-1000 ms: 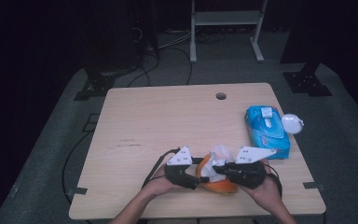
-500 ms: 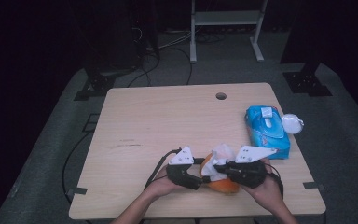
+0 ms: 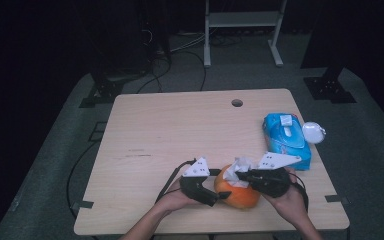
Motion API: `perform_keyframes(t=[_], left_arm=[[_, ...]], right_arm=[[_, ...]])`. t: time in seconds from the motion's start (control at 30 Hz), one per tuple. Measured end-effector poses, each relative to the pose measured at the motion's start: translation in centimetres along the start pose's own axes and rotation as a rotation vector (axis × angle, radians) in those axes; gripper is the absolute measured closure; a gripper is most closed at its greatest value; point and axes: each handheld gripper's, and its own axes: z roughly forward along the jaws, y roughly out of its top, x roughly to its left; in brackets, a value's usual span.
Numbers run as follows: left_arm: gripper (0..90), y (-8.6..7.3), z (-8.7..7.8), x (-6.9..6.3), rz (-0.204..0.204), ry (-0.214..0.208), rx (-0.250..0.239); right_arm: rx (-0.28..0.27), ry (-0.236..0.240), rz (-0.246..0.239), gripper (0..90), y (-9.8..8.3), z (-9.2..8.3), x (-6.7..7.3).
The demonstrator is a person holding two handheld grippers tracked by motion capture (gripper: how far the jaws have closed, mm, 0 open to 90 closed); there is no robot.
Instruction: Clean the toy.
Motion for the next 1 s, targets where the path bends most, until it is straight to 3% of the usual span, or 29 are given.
perform_keyframes(t=[0.13, 0.17, 0.27, 0.3, 0.37, 0.43, 0.53, 0.57, 0.6, 0.63, 0.7, 0.8, 0.87, 0.93, 1.0], left_arm=[[31.1, -0.1, 0.0, -0.4, 0.040, 0.017, 0.021], [32.1, -0.3, -0.1, -0.4, 0.042, 0.022, 0.020], [32.3, -0.3, -0.2, -0.2, 0.037, 0.016, 0.007], [31.5, -0.3, -0.1, -0.2, 0.047, 0.021, 0.005], [26.7, -0.4, -0.1, -0.2, 0.043, 0.020, 0.004], [20.9, -0.4, 0.1, 0.1, 0.019, 0.017, 0.004], [24.8, -0.4, 0.2, -0.1, 0.030, 0.022, 0.014], [27.1, -0.3, 0.1, -0.4, 0.049, 0.033, 0.009], [28.2, -0.3, 0.1, -0.4, 0.049, 0.033, 0.009], [28.8, -0.1, 0.2, -0.7, 0.076, 0.040, 0.014], [29.0, -0.2, 0.2, -0.6, 0.080, 0.045, 0.019], [30.5, -0.3, 0.1, -0.4, 0.074, 0.049, 0.010], [30.1, -0.7, -0.2, 0.2, 0.059, 0.065, 0.018], [24.9, -0.7, -0.3, 0.4, 0.054, 0.067, 0.020], [17.2, -0.4, -0.3, 0.6, 0.032, 0.053, -0.014]], right_arm=[[0.006, 0.045, -0.026, 84.3, 0.2, 1.2, 1.7], [0.026, 0.013, -0.066, 84.3, 0.2, 1.7, 2.3], [0.019, 0.002, -0.052, 84.4, 0.4, 1.4, 1.8], [0.015, -0.040, -0.038, 84.4, 0.4, 0.6, 1.1], [0.013, -0.060, -0.019, 84.4, 0.1, 0.1, 0.3], [0.017, -0.052, -0.002, 84.4, -0.3, 0.2, 0.0], [0.023, -0.046, -0.010, 84.4, -0.2, 0.5, 0.4], [0.016, -0.016, -0.022, 84.3, 0.2, 0.8, 1.3], [0.016, -0.016, -0.022, 84.3, 0.2, 0.8, 1.3], [0.012, 0.028, -0.036, 84.0, 0.4, 1.3, 2.3], [0.034, 0.016, -0.074, 84.0, 0.5, 1.8, 3.0], [0.027, -0.004, -0.066, 84.2, 0.5, 1.6, 2.5], [0.023, -0.062, -0.021, 84.2, 0.2, 0.7, 0.8], [0.017, -0.066, 0.003, 84.1, 0.0, 0.4, 0.3], [0.009, -0.053, 0.037, 83.8, -0.6, 0.4, -0.3]])
